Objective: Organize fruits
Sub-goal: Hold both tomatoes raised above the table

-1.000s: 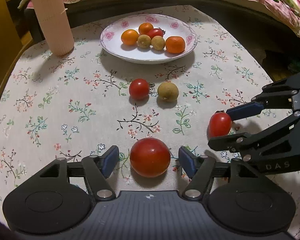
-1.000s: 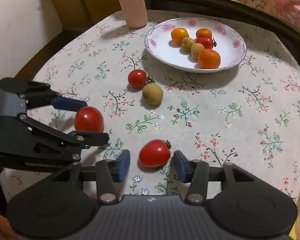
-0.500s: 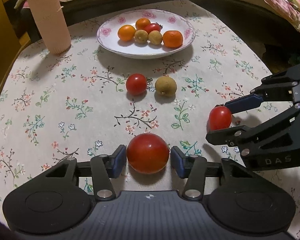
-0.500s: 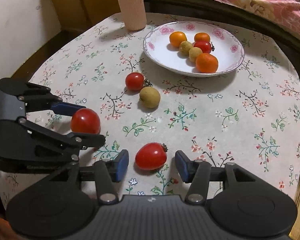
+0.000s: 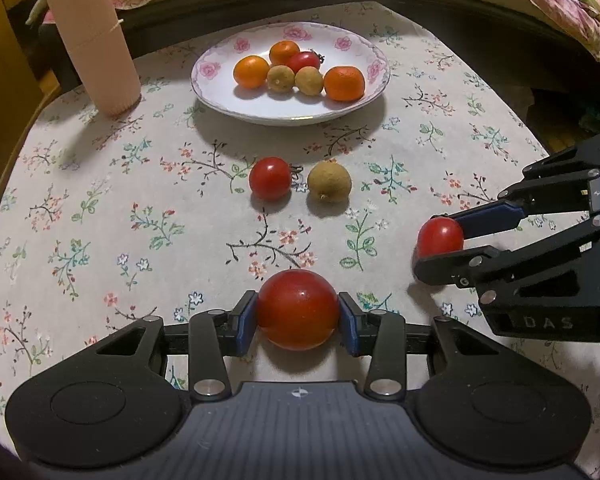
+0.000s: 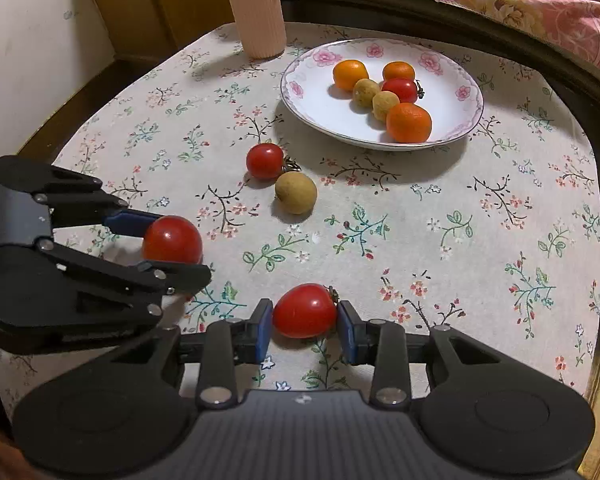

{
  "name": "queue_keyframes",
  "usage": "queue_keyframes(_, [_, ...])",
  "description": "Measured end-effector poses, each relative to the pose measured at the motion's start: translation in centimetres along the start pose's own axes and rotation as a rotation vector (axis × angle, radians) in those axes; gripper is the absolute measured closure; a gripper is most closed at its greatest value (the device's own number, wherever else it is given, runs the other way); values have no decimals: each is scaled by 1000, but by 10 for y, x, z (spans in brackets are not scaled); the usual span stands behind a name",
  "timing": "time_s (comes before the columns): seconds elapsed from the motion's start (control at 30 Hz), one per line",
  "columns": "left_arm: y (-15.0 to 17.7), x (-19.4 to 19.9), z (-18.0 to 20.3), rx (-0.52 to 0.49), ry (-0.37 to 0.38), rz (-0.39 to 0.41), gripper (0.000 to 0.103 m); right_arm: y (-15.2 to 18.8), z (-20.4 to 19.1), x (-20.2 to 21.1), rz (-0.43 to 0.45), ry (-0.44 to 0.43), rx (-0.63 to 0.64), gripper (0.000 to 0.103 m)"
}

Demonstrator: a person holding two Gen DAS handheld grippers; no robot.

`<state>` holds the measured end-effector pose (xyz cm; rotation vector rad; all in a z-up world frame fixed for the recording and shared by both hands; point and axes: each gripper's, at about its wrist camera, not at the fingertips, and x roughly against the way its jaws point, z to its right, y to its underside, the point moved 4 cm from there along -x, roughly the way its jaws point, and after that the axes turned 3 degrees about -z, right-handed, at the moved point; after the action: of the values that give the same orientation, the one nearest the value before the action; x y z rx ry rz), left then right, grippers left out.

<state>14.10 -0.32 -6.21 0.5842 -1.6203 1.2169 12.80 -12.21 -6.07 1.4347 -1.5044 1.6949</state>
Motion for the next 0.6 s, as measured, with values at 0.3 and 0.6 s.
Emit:
queue_keyframes(0.3, [-9, 1, 6, -6, -5, 13, 53, -2, -1, 3, 17, -3, 2, 62])
queue_keyframes(0.6, [-12, 0, 5, 3, -7, 19, 53, -3, 2, 5, 25, 2, -16, 62])
